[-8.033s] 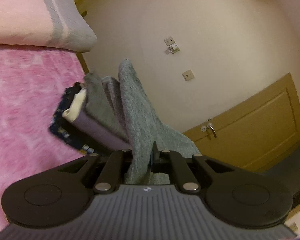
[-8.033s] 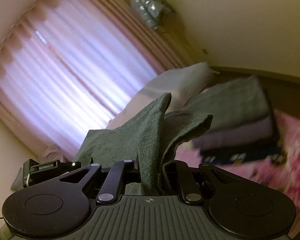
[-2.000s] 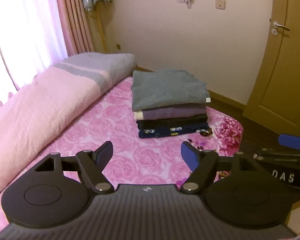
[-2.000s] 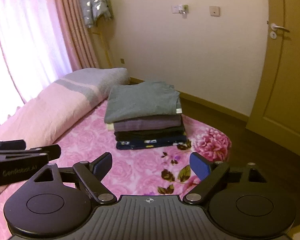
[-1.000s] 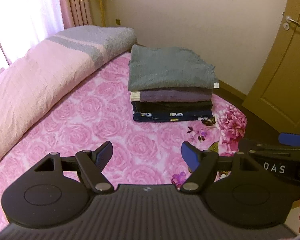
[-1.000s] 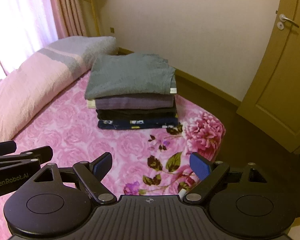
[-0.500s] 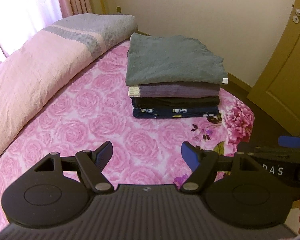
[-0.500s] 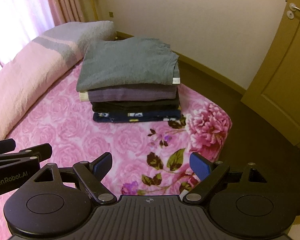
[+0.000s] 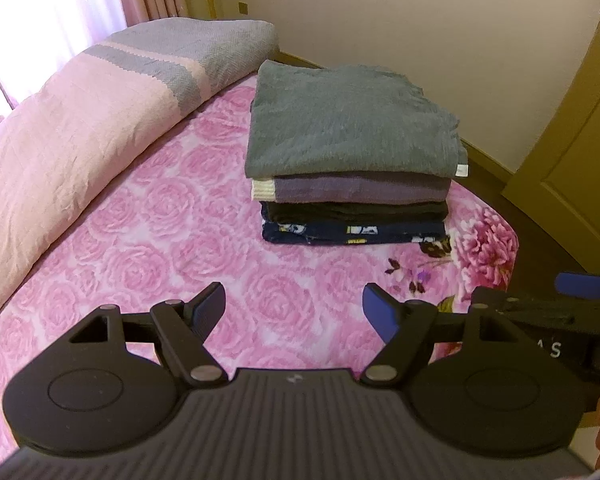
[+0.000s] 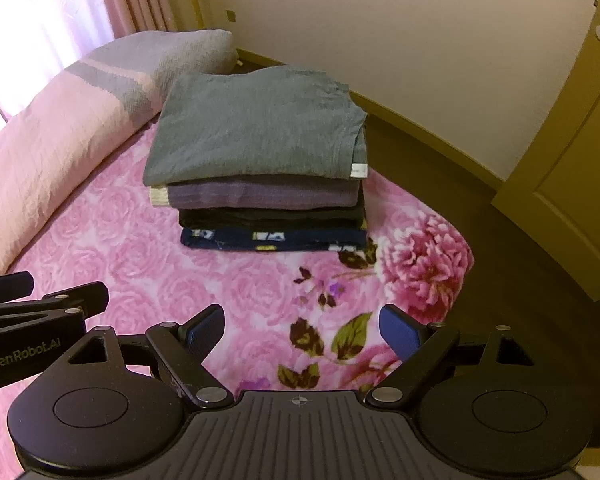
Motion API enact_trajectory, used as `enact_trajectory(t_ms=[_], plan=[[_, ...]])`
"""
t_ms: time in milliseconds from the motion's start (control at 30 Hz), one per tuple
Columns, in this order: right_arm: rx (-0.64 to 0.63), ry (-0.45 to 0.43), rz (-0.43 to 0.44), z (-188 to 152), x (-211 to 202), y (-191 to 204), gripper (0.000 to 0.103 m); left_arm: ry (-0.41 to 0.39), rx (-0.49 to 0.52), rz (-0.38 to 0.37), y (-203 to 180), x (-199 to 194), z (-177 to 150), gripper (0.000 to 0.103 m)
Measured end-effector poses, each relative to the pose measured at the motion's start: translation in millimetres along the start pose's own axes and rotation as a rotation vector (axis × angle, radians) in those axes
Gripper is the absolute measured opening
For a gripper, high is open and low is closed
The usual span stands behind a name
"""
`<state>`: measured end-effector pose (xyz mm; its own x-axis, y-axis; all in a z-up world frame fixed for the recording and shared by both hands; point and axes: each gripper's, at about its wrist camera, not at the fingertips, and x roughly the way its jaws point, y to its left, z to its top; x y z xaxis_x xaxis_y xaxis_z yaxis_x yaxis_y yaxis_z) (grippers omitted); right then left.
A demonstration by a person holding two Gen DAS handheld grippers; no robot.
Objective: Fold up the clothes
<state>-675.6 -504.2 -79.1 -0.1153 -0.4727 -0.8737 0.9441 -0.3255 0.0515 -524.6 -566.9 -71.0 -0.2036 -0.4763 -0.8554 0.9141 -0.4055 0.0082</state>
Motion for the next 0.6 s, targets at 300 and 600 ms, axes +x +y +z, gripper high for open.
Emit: enact_trajectory(t_ms=[300, 600], plan=[[-0.006, 0.013, 0.012, 22.0, 16.2, -13.1, 0.087, 0.004, 0.012, 0.009, -16.1, 17.6, 25.8, 0.073], [-0.012, 0.03, 0.013, 39.8, 33.5, -32.7, 0.087, -0.003, 0.018, 0.02, -31.7, 34.4, 42.9, 0.073]])
